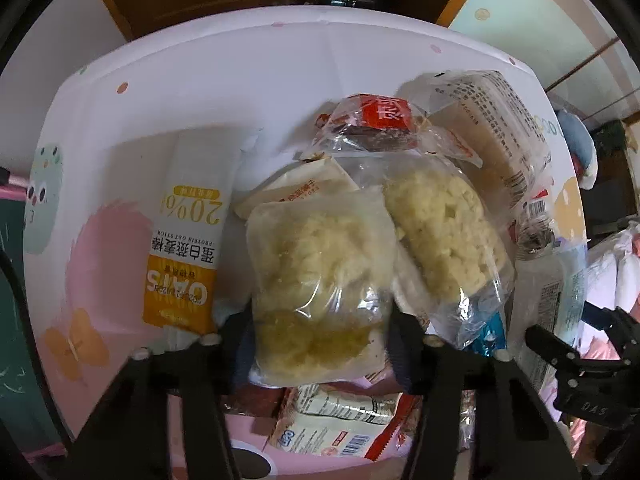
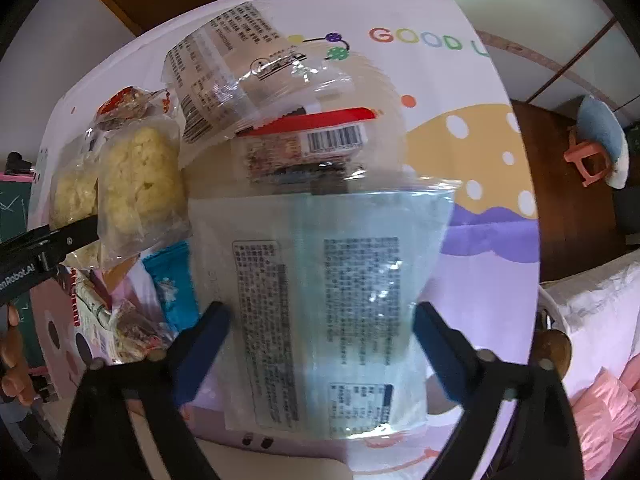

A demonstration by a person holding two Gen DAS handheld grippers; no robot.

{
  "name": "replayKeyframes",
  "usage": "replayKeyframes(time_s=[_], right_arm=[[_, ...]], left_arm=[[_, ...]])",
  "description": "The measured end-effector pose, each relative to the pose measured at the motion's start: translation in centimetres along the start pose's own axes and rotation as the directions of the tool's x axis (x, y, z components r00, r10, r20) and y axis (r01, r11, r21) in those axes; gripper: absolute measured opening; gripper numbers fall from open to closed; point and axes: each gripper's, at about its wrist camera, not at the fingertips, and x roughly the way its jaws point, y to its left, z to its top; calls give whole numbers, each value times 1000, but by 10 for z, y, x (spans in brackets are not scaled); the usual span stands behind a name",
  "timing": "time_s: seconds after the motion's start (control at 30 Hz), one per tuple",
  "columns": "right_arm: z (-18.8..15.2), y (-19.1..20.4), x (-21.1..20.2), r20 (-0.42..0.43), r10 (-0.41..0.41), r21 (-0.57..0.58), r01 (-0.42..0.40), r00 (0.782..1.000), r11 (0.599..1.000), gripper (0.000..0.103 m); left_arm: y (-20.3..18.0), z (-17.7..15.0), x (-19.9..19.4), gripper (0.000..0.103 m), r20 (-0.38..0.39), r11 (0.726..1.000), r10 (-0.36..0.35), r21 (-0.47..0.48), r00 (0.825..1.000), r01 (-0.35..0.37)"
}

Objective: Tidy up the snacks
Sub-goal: 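Grasp clear puffed-snack bag with left gripper while right grasps large clear printed bag, then carry both bags over the white tray and release them inside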

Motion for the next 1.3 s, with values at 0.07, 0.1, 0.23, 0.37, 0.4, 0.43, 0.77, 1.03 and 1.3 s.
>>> replayKeyframes(time_s=[0.07, 0.1, 0.23, 0.37, 0.4, 0.43, 0.77, 1.03, 1.3], right_arm=[[-2, 1, -5, 23, -11, -2, 11, 1000, 1000, 74], [-3, 0, -10, 42, -22, 1, 22, 999, 1000, 67], [-3, -10, -20, 51, -2, 19, 1, 999, 1000, 7], [-7, -10, -21, 71, 3, 9, -4, 997, 1000, 6], [-10, -11, -22, 78, 7, 13, -8, 997, 1000, 6], [-12, -11, -24, 89, 21, 17, -23, 996, 1000, 5], [-28, -18, -72, 207, 51, 17, -56, 977, 998, 3], [-40, -18, -133, 326, 53, -9, -53, 944, 999, 1], [-72, -6, -200, 430, 101, -49, -88, 897, 995, 1]], left_arm=[[-3, -2, -3, 38, 16, 1000, 13, 13, 1000, -14], [-7, -3, -8, 37, 32, 999, 29, 29, 999, -30], [-15, -9, -20, 32, 76, 997, 55, 48, 996, -59], [-21, -18, -37, 31, 128, 995, 69, 57, 989, -76], [-24, -20, -42, 31, 143, 995, 74, 62, 987, -84], [-25, -23, -47, 31, 156, 994, 77, 66, 985, -88], [-31, -36, -105, 31, 269, 991, 92, 69, 959, -114], [-39, -65, -163, 31, 355, 991, 82, 74, 931, -115], [-45, -105, -220, 31, 425, 990, 76, 79, 902, -120]])
